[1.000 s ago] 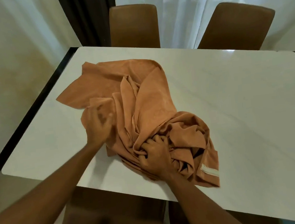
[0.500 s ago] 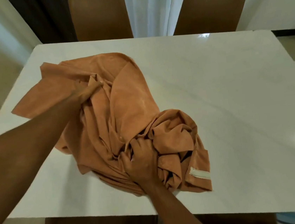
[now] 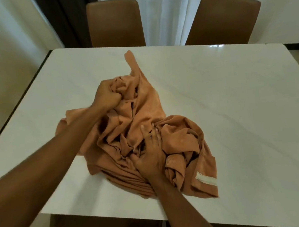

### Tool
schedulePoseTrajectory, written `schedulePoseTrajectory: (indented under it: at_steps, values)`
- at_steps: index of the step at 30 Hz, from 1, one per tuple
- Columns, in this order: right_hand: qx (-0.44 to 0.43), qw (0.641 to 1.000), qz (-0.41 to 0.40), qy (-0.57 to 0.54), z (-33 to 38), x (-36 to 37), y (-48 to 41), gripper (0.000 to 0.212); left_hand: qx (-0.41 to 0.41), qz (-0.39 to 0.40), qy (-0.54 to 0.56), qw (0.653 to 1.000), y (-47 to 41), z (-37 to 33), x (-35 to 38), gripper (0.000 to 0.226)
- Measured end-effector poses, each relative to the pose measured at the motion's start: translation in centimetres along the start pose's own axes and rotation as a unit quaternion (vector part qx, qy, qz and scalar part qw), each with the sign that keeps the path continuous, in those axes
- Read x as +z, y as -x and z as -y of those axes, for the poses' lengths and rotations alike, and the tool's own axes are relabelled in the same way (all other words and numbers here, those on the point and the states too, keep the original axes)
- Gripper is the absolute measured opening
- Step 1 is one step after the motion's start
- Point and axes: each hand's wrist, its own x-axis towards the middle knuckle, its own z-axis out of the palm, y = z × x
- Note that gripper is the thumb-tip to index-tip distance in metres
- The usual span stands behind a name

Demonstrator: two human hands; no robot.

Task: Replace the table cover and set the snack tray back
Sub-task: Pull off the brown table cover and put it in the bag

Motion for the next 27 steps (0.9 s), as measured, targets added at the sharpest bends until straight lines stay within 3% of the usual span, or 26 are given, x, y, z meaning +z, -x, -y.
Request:
schedulePoseTrajectory:
  at_steps: [2, 5, 6, 8, 10, 12, 14, 15, 17, 19, 21, 23, 24, 25, 27]
  values:
    - [-0.005, 1.000, 0.011, -0.027, 0.0, -0.6, -0.8, 0.094, 0.114, 0.001, -0.063, 0.992, 5.0, -2.4, -0.4, 0.035]
    - [0.031, 0.988, 0.040, -0.143, 1.4, -2.2, -1.3, 0.056, 0.246, 0.054, -0.162, 0.954, 12.5, -2.1, 0.0, 0.007]
    - [0.066, 0.979, 0.050, -0.186, 1.9, -2.9, -1.4, 0.043, 0.264, 0.094, -0.222, 0.934, 14.4, -0.3, 0.3, 0.007]
    - [0.135, 0.964, 0.074, -0.216, 2.0, -4.7, -1.9, 0.019, 0.268, 0.132, -0.313, 0.902, 16.8, 3.7, 0.7, 0.029]
    - [0.215, 0.928, 0.084, -0.292, 0.9, -7.3, -2.1, 0.029, 0.249, 0.145, -0.323, 0.902, 17.7, 5.7, 0.8, 0.041]
    - [0.283, 0.912, -0.019, -0.297, 0.3, -10.5, -2.5, 0.028, 0.244, 0.142, -0.328, 0.902, 17.9, 5.9, 0.8, 0.038]
    - [0.299, 0.900, -0.219, -0.229, 1.0, -12.9, -2.6, 0.017, 0.259, 0.167, -0.347, 0.886, 18.1, 5.2, 0.9, 0.033]
    - [0.264, 0.882, -0.319, -0.225, 2.2, -13.6, -2.7, 0.019, 0.274, 0.179, -0.358, 0.874, 18.3, 5.0, 1.2, 0.033]
    - [0.139, 0.879, -0.401, -0.216, 5.3, -14.2, -3.4, 0.032, 0.310, 0.196, -0.380, 0.849, 19.1, 4.8, 1.6, 0.035]
    - [0.019, 0.947, -0.312, -0.077, 7.2, -13.7, -4.7, 0.049, 0.319, 0.204, -0.387, 0.841, 19.4, 4.8, 1.9, 0.037]
    - [-0.029, 0.993, -0.060, 0.098, 7.8, -13.0, -6.0, 0.075, 0.332, 0.220, -0.376, 0.837, 19.6, 5.2, 1.7, 0.035]
    - [-0.028, 0.954, 0.217, 0.204, 6.7, -12.3, -6.3, 0.102, 0.380, 0.238, -0.351, 0.822, 19.5, 5.7, 0.8, 0.026]
    - [-0.026, 0.924, 0.305, 0.227, 5.7, -11.8, -5.7, 0.115, 0.406, 0.240, -0.323, 0.820, 19.2, 5.6, 0.2, 0.022]
    - [-0.023, 0.908, 0.344, 0.236, 4.5, -11.4, -4.8, 0.125, 0.415, 0.236, -0.278, 0.833, 18.8, 5.2, -0.5, 0.019]
    - [0.006, 0.911, 0.335, 0.240, 2.7, -10.6, -2.8, 0.137, 0.397, 0.198, -0.179, 0.878, 17.4, 4.2, -1.8, 0.018]
